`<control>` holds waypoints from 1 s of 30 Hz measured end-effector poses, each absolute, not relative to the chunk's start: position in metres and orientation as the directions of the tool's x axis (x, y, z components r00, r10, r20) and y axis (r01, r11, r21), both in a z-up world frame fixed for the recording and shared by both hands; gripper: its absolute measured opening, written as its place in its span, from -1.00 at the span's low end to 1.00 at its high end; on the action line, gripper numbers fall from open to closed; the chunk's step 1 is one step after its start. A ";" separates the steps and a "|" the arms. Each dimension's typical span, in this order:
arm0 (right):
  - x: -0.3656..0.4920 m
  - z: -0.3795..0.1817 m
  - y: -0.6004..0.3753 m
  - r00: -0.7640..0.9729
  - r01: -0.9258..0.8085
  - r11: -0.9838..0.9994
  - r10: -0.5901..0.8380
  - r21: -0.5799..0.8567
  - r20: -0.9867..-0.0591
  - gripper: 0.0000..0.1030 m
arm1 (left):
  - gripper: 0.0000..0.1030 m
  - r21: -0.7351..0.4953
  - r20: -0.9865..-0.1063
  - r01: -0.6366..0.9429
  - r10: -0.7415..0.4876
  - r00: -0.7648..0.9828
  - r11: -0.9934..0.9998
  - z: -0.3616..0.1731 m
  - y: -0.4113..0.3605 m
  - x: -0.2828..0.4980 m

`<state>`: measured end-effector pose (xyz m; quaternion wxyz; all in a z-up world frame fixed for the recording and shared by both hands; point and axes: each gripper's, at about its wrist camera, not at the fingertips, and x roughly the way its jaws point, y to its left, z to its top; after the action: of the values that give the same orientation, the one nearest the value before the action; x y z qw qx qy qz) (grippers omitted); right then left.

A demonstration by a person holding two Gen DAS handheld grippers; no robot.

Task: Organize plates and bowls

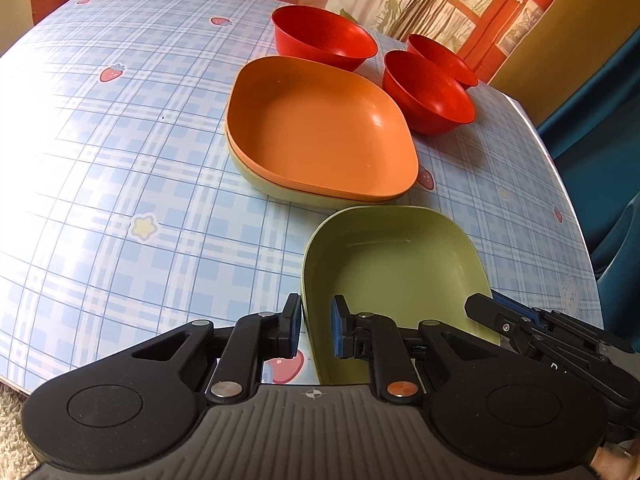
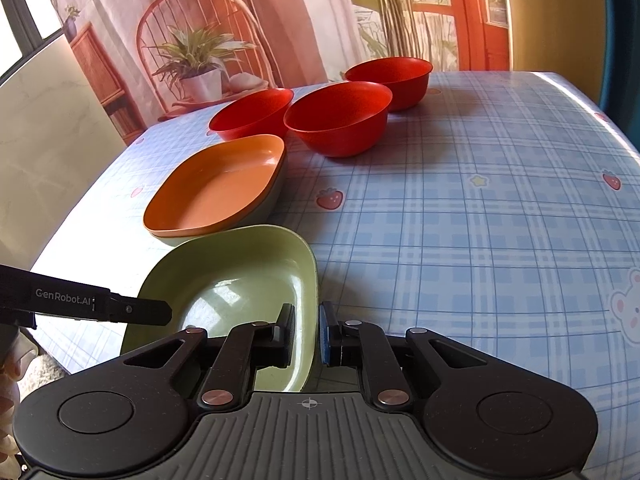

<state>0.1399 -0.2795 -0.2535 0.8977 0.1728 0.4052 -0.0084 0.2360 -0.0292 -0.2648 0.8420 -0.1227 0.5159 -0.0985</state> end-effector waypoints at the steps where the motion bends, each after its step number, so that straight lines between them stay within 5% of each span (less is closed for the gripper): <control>1: 0.140 -0.253 -0.279 0.670 0.152 0.941 0.126 0.303 -0.731 -0.77 | -0.67 -0.308 -0.845 0.037 -0.292 0.449 0.951 -0.266 -0.028 0.236; 30: 0.146 -0.235 -0.273 0.697 0.141 0.932 0.146 0.333 -0.702 -0.79 | -0.67 -0.227 -0.778 0.084 -0.233 0.583 0.970 -0.237 -0.024 0.225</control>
<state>0.1461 -0.2733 -0.2352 0.9026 0.1840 0.3891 0.0014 0.2252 -0.0237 -0.2369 0.8858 -0.0828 0.4477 -0.0895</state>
